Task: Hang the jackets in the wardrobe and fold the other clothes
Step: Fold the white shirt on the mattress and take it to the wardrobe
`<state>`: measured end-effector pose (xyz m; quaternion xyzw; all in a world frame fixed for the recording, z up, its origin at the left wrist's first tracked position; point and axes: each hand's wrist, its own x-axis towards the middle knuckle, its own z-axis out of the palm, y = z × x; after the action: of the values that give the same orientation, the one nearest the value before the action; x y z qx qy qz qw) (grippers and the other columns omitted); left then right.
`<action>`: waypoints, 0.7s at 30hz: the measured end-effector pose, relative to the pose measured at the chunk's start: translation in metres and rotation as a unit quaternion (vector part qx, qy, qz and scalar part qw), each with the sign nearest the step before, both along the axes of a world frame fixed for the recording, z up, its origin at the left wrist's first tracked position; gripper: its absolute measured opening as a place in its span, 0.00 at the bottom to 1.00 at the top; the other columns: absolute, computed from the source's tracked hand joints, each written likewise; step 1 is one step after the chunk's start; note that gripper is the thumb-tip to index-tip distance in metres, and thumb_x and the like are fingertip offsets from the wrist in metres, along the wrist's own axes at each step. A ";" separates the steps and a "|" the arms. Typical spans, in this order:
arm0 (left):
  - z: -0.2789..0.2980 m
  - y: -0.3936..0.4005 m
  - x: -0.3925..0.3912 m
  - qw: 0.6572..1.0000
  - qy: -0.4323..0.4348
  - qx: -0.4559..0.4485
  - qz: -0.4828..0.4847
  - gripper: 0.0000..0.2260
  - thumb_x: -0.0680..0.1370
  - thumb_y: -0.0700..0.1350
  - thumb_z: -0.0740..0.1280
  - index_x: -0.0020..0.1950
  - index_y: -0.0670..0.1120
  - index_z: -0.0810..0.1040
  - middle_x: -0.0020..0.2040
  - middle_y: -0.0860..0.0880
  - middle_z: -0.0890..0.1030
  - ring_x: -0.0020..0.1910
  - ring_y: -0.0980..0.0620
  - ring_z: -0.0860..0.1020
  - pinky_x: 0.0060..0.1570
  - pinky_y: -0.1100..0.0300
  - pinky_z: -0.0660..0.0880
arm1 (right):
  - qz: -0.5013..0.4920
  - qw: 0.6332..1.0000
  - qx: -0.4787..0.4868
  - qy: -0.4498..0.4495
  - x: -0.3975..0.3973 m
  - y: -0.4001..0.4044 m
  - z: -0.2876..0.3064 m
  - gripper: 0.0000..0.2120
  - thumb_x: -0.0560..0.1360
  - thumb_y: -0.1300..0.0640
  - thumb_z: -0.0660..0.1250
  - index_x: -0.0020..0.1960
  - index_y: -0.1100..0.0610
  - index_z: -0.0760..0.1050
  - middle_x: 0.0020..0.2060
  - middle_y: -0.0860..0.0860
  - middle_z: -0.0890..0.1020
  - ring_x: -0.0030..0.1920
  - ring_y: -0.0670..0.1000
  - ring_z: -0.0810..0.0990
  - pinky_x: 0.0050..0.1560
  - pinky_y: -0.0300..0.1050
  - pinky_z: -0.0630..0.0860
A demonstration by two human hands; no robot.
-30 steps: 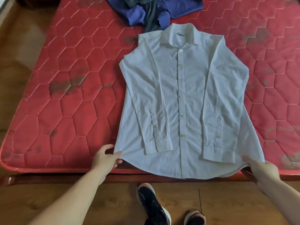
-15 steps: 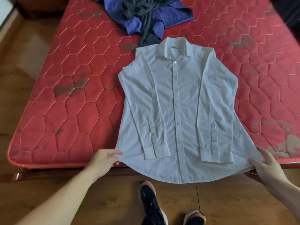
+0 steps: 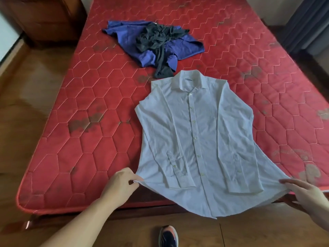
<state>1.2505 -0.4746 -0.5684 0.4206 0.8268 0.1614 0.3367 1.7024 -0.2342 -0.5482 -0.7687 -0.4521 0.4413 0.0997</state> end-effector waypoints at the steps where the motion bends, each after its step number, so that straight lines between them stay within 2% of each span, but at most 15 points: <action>1: -0.001 -0.001 -0.001 1.000 0.005 0.000 -0.003 0.11 0.77 0.43 0.69 0.51 0.58 0.84 0.44 0.58 0.75 0.42 0.60 0.75 0.37 0.67 0.68 | 0.012 1.000 -0.010 -0.007 0.000 0.001 0.000 0.17 0.79 0.62 0.60 0.41 0.53 0.85 0.52 0.58 0.81 0.49 0.61 0.82 0.44 0.48 0.79; 3: -0.003 -0.003 0.000 1.000 0.023 0.007 -0.008 0.10 0.77 0.44 0.69 0.53 0.58 0.84 0.44 0.57 0.73 0.41 0.60 0.73 0.34 0.67 0.65 | 0.064 0.997 -0.012 -0.037 0.003 0.000 -0.001 0.18 0.79 0.64 0.55 0.45 0.54 0.84 0.55 0.56 0.79 0.56 0.59 0.78 0.42 0.46 0.77; 4: -0.004 -0.005 0.002 0.999 0.033 0.013 -0.010 0.09 0.77 0.44 0.69 0.53 0.57 0.84 0.44 0.57 0.73 0.42 0.60 0.73 0.34 0.68 0.64 | 0.091 0.994 -0.009 -0.052 0.002 -0.004 0.002 0.18 0.78 0.66 0.55 0.49 0.54 0.83 0.54 0.56 0.79 0.55 0.58 0.78 0.41 0.46 0.77; 7: -0.004 -0.012 0.009 0.997 0.056 0.044 0.010 0.08 0.75 0.44 0.72 0.50 0.56 0.85 0.43 0.58 0.73 0.46 0.59 0.71 0.39 0.68 0.65 | 0.213 0.970 0.019 -0.118 0.001 -0.015 0.006 0.20 0.71 0.71 0.62 0.54 0.50 0.80 0.45 0.55 0.81 0.34 0.53 0.80 0.32 0.42 0.75; 9: -0.002 -0.016 0.011 0.996 0.052 0.065 0.026 0.09 0.74 0.41 0.73 0.48 0.56 0.86 0.46 0.61 0.74 0.49 0.57 0.72 0.46 0.66 0.67 | 0.251 0.951 0.055 -0.174 0.003 -0.022 0.008 0.19 0.67 0.68 0.69 0.51 0.47 0.80 0.42 0.54 0.83 0.30 0.50 0.79 0.29 0.45 0.72; 12: 0.009 -0.016 0.005 0.995 0.035 0.069 0.055 0.10 0.75 0.39 0.72 0.49 0.54 0.86 0.53 0.60 0.76 0.56 0.54 0.73 0.56 0.61 0.67 | 0.216 0.952 0.111 -0.184 0.003 -0.020 0.014 0.15 0.68 0.66 0.71 0.47 0.48 0.82 0.39 0.51 0.82 0.29 0.46 0.79 0.30 0.47 0.74; 14: 0.016 -0.008 -0.004 0.994 0.026 0.082 0.068 0.11 0.75 0.38 0.71 0.50 0.53 0.86 0.54 0.60 0.78 0.57 0.54 0.74 0.58 0.60 0.68 | 0.206 0.958 0.118 -0.161 -0.002 -0.011 0.020 0.14 0.69 0.66 0.71 0.44 0.46 0.82 0.39 0.51 0.83 0.25 0.43 0.77 0.26 0.41 0.73; 15: 0.019 -0.002 -0.009 0.992 0.015 0.095 0.079 0.11 0.75 0.37 0.70 0.50 0.52 0.86 0.54 0.59 0.79 0.57 0.54 0.75 0.58 0.61 0.68 | 0.198 0.961 0.126 -0.146 -0.006 -0.006 0.024 0.15 0.69 0.66 0.71 0.42 0.45 0.81 0.38 0.50 0.83 0.25 0.43 0.77 0.25 0.38 0.72; 17: 0.024 0.013 -0.018 0.988 -0.009 0.112 0.104 0.11 0.74 0.35 0.71 0.49 0.50 0.86 0.51 0.58 0.81 0.55 0.55 0.77 0.56 0.63 0.69 | 0.172 0.968 0.132 -0.124 -0.015 0.007 0.030 0.14 0.70 0.64 0.71 0.40 0.44 0.81 0.34 0.46 0.84 0.31 0.48 0.79 0.31 0.36 0.72; 19: 0.023 0.029 -0.029 0.985 -0.023 0.117 0.123 0.13 0.74 0.36 0.70 0.46 0.55 0.86 0.47 0.60 0.82 0.52 0.54 0.80 0.53 0.61 0.72 | 0.146 0.975 0.122 -0.118 -0.024 0.025 0.031 0.12 0.71 0.61 0.71 0.38 0.42 0.82 0.30 0.41 0.82 0.35 0.52 0.80 0.32 0.34 0.73; 20: 0.022 0.037 -0.033 0.984 -0.024 0.116 0.130 0.15 0.75 0.36 0.70 0.44 0.58 0.85 0.45 0.62 0.82 0.50 0.53 0.81 0.50 0.60 0.74 | 0.134 0.975 0.131 -0.117 -0.025 0.035 0.028 0.11 0.72 0.58 0.71 0.37 0.43 0.82 0.31 0.39 0.82 0.36 0.53 0.81 0.30 0.38 0.74; 21: 0.020 0.047 -0.039 0.984 -0.025 0.116 0.135 0.16 0.75 0.37 0.70 0.43 0.60 0.84 0.42 0.65 0.82 0.46 0.52 0.81 0.47 0.60 0.75 | 0.122 0.975 0.148 -0.112 -0.023 0.049 0.017 0.08 0.71 0.56 0.71 0.39 0.42 0.82 0.33 0.38 0.83 0.37 0.55 0.82 0.32 0.44 0.77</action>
<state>1.2111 -0.4277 -0.5481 0.3368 0.8432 0.3104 0.2814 1.6794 -0.1854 -0.5308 -0.7289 -0.6115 0.2890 0.1065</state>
